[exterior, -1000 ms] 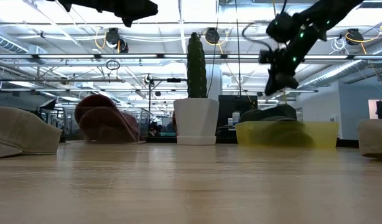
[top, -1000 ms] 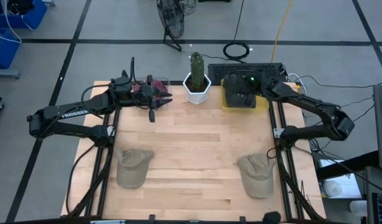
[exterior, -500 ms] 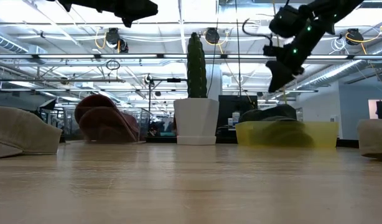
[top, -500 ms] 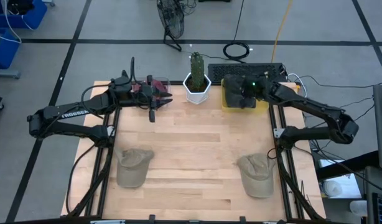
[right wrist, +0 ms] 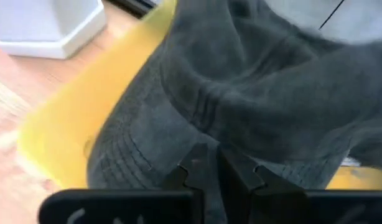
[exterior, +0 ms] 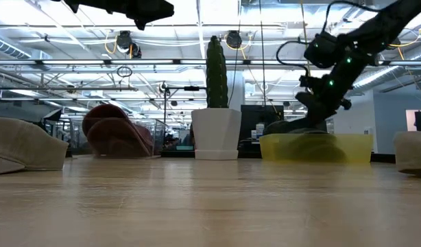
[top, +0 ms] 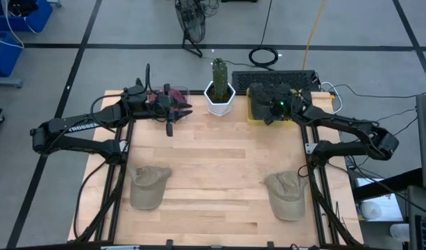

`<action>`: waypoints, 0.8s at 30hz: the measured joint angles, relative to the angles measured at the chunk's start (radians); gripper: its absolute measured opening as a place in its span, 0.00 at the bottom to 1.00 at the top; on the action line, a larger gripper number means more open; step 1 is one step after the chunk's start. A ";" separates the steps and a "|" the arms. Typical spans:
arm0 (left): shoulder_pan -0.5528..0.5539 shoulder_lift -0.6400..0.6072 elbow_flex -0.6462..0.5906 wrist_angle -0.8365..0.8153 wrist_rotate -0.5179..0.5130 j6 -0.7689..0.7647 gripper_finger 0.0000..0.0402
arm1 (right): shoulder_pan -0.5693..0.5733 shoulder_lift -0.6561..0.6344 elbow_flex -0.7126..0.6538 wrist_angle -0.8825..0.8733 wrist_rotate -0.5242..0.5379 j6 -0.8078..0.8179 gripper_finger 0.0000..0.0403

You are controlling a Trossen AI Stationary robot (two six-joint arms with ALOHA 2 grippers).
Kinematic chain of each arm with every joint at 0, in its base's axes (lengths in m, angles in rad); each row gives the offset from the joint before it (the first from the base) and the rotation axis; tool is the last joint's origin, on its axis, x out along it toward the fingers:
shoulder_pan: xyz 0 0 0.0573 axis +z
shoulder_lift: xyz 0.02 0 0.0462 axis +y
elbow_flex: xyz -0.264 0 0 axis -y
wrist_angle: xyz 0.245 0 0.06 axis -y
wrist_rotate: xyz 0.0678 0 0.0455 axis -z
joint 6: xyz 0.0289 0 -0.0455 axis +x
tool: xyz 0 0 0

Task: Pick & Place hat
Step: Put the black cap into the yellow bin

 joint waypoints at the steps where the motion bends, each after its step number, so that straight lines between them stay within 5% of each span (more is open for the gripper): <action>1: 0.000 0.000 0.000 0.000 0.000 0.000 0.22 | -0.007 0.003 -0.022 0.027 -0.001 0.002 0.04; 24: 0.000 0.000 0.000 0.001 0.000 0.007 0.22 | -0.047 0.012 -0.139 0.153 -0.025 0.049 0.00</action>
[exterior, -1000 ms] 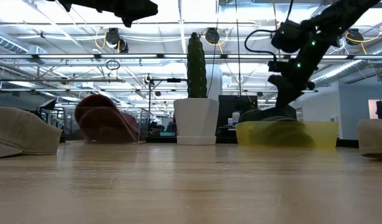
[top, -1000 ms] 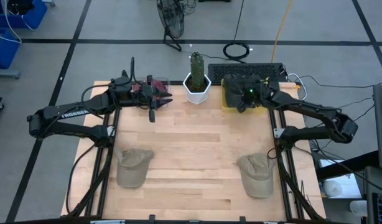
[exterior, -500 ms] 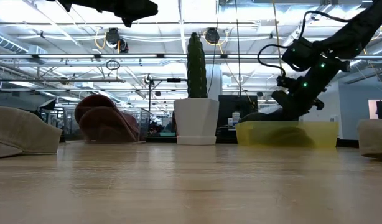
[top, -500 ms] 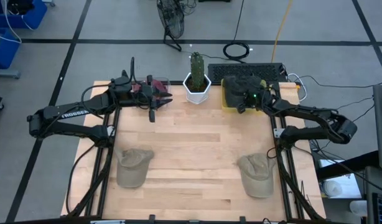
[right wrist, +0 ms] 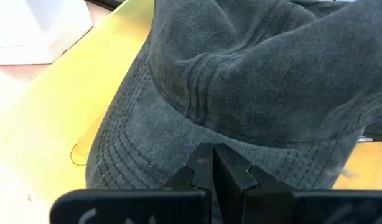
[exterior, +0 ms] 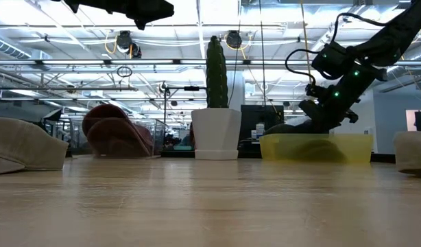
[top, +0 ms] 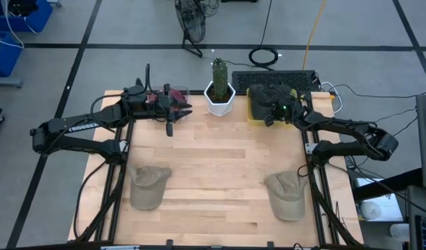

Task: Pick & Place hat
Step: Put the black cap into the yellow bin, then put the left brown cap into the transparent bin

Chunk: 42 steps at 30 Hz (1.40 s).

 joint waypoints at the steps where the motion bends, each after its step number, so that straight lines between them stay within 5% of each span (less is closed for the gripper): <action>1: 0.000 0.000 0.000 0.000 0.000 0.000 0.22 | 0.000 0.000 -0.005 0.003 0.000 -0.001 0.00; 15: 0.001 0.000 0.000 -0.050 -0.051 0.027 0.22 | 0.054 -0.195 -0.015 0.044 -0.007 -0.038 0.06; 24: 0.003 -0.002 0.000 -0.062 -0.062 0.025 0.22 | 0.195 -0.339 -0.015 -0.015 -0.141 -0.022 0.12; 36: 0.003 -0.002 0.000 -0.048 -0.060 -0.017 0.22 | 0.477 -0.186 -0.015 0.268 -0.187 -0.032 0.13; 42: 0.003 -0.002 0.000 -0.052 -0.019 -0.062 0.22 | 0.586 -0.107 -0.015 0.275 -0.207 -0.090 0.14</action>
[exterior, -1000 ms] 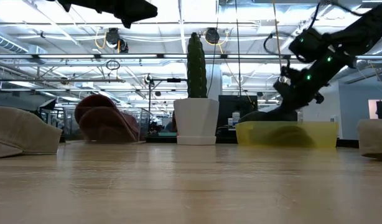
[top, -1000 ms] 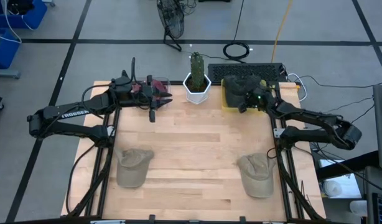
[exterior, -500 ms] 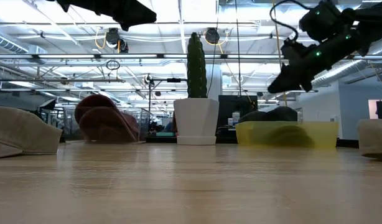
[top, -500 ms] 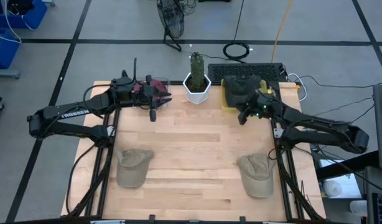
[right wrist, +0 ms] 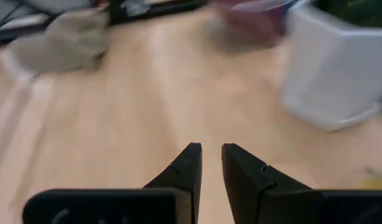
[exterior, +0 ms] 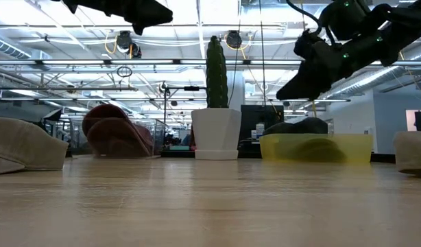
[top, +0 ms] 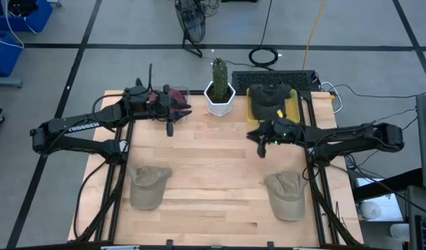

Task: Pick & Place hat
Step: Put the left brown cap into the transparent bin

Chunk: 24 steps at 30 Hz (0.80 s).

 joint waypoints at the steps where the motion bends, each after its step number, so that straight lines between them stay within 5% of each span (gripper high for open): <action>1: -0.001 0.000 0.000 -0.001 0.011 -0.012 0.22 | 0.020 0.007 0.000 -0.007 -0.016 0.001 0.14; 11: -0.090 0.002 0.000 0.002 0.028 -0.109 0.22 | 0.249 0.019 0.082 -0.217 -0.044 0.094 0.14; 18: -0.205 0.025 0.002 0.056 0.028 -0.148 0.22 | 0.417 0.019 0.221 -0.420 0.059 0.154 0.17; 24: -0.302 0.043 0.002 0.050 -0.007 -0.174 0.22 | 0.497 0.026 0.227 -0.396 0.199 0.175 0.22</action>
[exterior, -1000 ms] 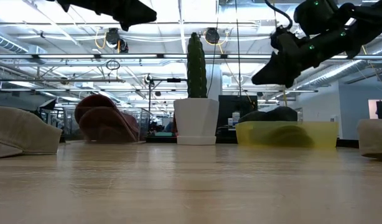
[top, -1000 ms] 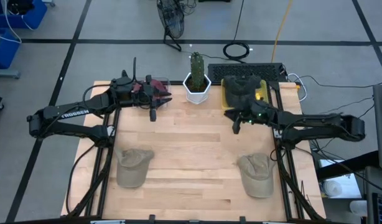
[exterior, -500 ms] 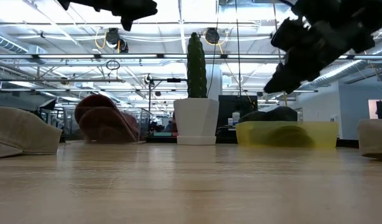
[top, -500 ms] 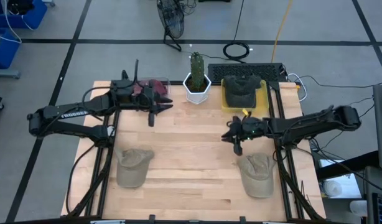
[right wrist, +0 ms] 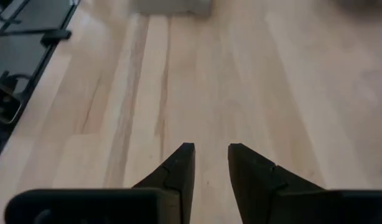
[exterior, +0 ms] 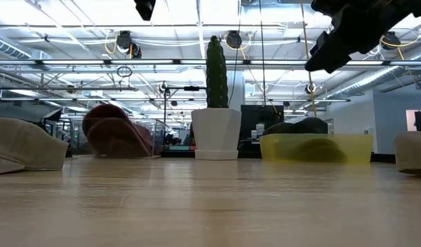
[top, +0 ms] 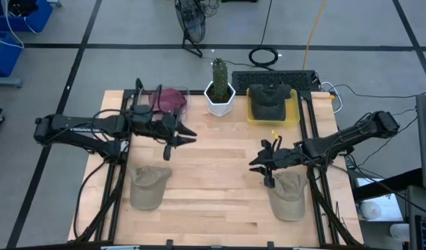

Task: Pick & Place hat
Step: Put the left brown cap into the transparent bin

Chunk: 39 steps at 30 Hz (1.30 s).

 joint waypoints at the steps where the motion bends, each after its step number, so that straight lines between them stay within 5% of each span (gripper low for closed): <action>1: -0.018 0.002 -0.002 -0.015 -0.017 0.000 0.22 | 0.005 0.006 -0.009 0.035 0.025 -0.010 0.23; 8: -0.144 0.002 -0.002 -0.106 -0.193 -0.079 0.22 | 0.008 0.092 -0.067 0.375 0.053 -0.161 0.26; 18: -0.350 0.001 -0.002 -0.341 -0.520 -0.345 0.22 | -0.023 0.148 -0.069 0.390 0.025 -0.228 0.25; 33: -0.466 0.015 -0.002 -0.784 -0.345 -0.895 0.22 | -0.023 0.095 -0.070 0.284 0.009 -0.342 0.25; 39: -0.489 0.097 0.005 -0.810 -0.199 -1.022 0.22 | -0.022 0.095 -0.114 0.274 0.009 -0.382 0.25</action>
